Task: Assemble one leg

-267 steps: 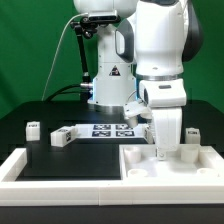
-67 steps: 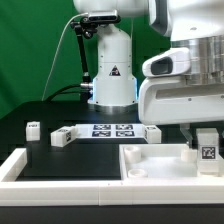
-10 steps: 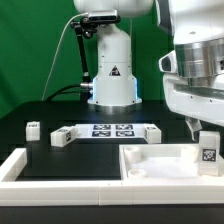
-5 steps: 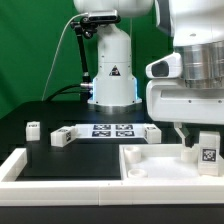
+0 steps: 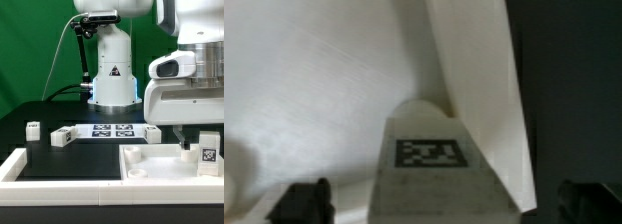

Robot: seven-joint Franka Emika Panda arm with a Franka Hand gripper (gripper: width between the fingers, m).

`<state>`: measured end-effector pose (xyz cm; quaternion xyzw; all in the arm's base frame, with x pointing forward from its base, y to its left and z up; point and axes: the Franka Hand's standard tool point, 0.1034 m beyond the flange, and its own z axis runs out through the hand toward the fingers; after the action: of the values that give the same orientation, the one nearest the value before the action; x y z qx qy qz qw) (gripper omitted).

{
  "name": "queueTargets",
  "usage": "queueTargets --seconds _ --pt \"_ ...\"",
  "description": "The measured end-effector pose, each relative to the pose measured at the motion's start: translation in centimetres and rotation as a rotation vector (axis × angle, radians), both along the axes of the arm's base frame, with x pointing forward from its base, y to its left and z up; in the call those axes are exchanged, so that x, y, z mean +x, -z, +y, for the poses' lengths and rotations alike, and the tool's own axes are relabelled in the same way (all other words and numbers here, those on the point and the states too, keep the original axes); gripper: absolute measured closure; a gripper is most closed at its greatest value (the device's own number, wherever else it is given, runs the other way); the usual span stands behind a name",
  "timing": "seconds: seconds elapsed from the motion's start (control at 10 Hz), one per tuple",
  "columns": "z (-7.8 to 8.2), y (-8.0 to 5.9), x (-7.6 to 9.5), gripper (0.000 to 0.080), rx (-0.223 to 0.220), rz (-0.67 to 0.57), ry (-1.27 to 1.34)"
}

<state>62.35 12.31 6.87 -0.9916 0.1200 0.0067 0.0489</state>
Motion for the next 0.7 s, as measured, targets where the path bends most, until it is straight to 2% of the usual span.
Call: queueTargets --seconds 0.1,0.2,0.3,0.4,0.7 --pt "0.01 0.0 0.0 0.0339 0.0 0.0 0.001" --pt "0.0 0.0 0.0 0.0339 0.0 0.0 0.001" --pt "-0.08 -0.01 0.02 0.0478 -0.001 0.0 0.002" --pt "-0.15 0.01 0.01 0.0505 -0.001 0.0 0.003" --pt "-0.2 0.01 0.02 0.0505 0.0 0.003 0.03"
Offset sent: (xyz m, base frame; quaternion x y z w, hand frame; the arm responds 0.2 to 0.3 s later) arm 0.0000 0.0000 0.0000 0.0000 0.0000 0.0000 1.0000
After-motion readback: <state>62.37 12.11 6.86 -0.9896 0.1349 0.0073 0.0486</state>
